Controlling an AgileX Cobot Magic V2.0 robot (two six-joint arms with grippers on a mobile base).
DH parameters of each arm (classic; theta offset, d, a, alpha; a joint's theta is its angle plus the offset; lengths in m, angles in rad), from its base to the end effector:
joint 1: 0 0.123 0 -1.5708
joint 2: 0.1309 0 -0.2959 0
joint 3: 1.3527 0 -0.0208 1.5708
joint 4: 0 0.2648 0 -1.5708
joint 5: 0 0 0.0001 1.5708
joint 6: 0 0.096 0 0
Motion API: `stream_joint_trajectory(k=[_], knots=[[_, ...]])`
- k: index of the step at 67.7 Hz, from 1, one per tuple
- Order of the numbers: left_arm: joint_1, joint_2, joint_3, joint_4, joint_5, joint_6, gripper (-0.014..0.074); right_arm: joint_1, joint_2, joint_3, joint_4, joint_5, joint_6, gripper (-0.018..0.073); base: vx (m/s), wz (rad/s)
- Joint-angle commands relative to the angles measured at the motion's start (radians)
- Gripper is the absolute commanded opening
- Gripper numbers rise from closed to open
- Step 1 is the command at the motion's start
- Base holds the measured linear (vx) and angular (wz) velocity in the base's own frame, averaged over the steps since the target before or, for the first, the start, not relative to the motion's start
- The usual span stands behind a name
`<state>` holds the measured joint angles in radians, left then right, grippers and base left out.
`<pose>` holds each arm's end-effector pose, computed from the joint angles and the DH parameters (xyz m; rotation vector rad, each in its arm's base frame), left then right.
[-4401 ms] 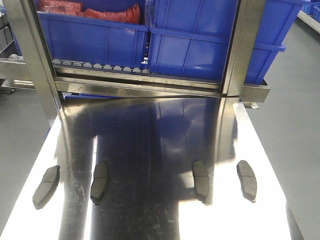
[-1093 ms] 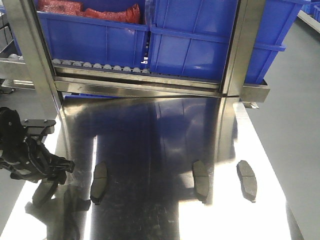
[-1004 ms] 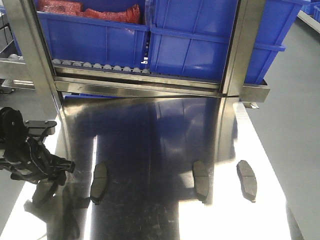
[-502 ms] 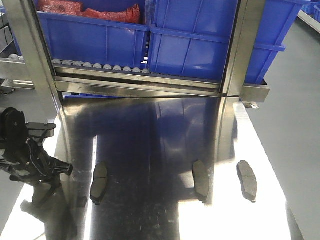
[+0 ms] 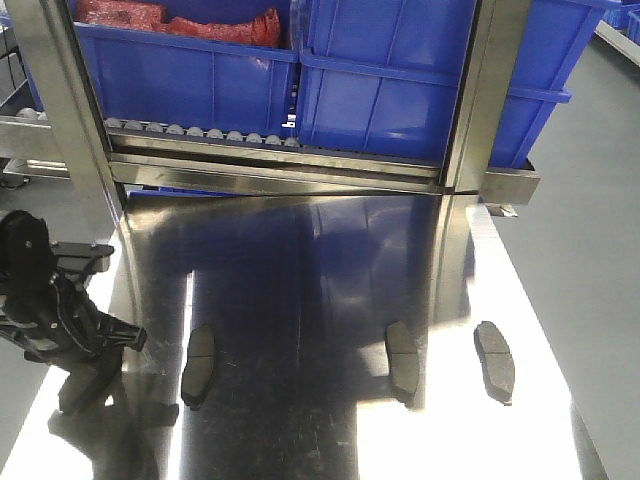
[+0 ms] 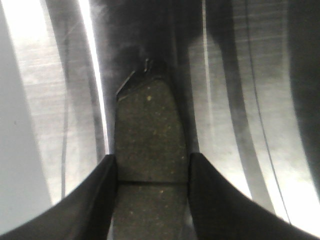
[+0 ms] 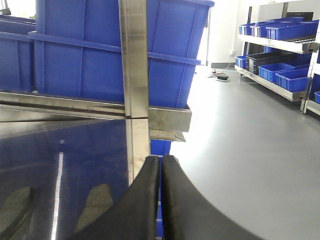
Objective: Move and align brake pads A on conveyor
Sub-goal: 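Close the left gripper on the brake pad and lift it, then raise the held brake pad with the left gripper away from table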
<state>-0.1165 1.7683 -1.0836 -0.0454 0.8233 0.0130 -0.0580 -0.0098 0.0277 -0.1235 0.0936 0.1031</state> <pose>0.3377 -0.0427 0.1764 0.1513 2.9892 -0.0649 0.0648 -0.0049 0.1955 0.0394 1.5943 -0.0698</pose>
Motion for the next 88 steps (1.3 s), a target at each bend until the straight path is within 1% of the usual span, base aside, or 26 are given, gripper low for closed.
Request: stream_joint_trajectory(k=[1,6,12,18,27,32,57,63,77,81,88], knots=[[-0.010,-0.123,-0.024,-0.008,-0.013,0.006,-0.0006,0.000,-0.013,0.012,-0.007,-0.075,0.002,-0.0007,0.00,0.00],[-0.015,-0.193,-0.023,-0.008,-0.030,0.006,-0.0006,0.000,-0.013,0.012,-0.007,-0.075,0.002,-0.0007,0.00,0.00],[-0.022,-0.294,0.000,-0.009,-0.076,0.005,-0.0006,0.000,-0.013,0.012,-0.007,-0.075,0.002,-0.0007,0.00,0.00],[-0.023,-0.403,0.039,-0.010,-0.124,0.004,-0.0006,0.000,-0.013,0.012,-0.007,-0.075,0.002,-0.0007,0.00,0.00],[-0.023,-0.571,0.116,-0.006,-0.159,0.008,-0.0006,0.000,-0.013,0.012,-0.007,-0.075,0.002,-0.0007,0.00,0.00],[-0.023,-0.667,0.173,-0.009,-0.196,0.009,-0.0006,0.000,-0.013,0.012,-0.007,-0.075,0.002,-0.0007,0.00,0.00],[-0.023,-1.097,0.540,-0.010,-0.460,-0.006,-0.0006,0.000,-0.013,0.012,-0.007,-0.075,0.002,-0.0007,0.00,0.00],[-0.023,-1.199,0.608,-0.010,-0.500,-0.006,-0.0006,0.000,-0.013,0.012,-0.007,-0.075,0.002,-0.0007,0.00,0.00],[-0.023,-1.392,0.703,-0.008,-0.510,-0.013,-0.0006,0.000,-0.013,0.012,-0.007,-0.075,0.002,-0.0007,0.00,0.00],[-0.022,-1.419,0.712,-0.007,-0.510,-0.013,-0.0006,0.000,-0.013,0.012,-0.007,-0.075,0.002,-0.0007,0.00,0.00],[-0.022,-1.444,0.712,-0.009,-0.468,-0.013,-0.0006,0.000,-0.013,0.012,-0.007,-0.075,0.002,-0.0007,0.00,0.00]])
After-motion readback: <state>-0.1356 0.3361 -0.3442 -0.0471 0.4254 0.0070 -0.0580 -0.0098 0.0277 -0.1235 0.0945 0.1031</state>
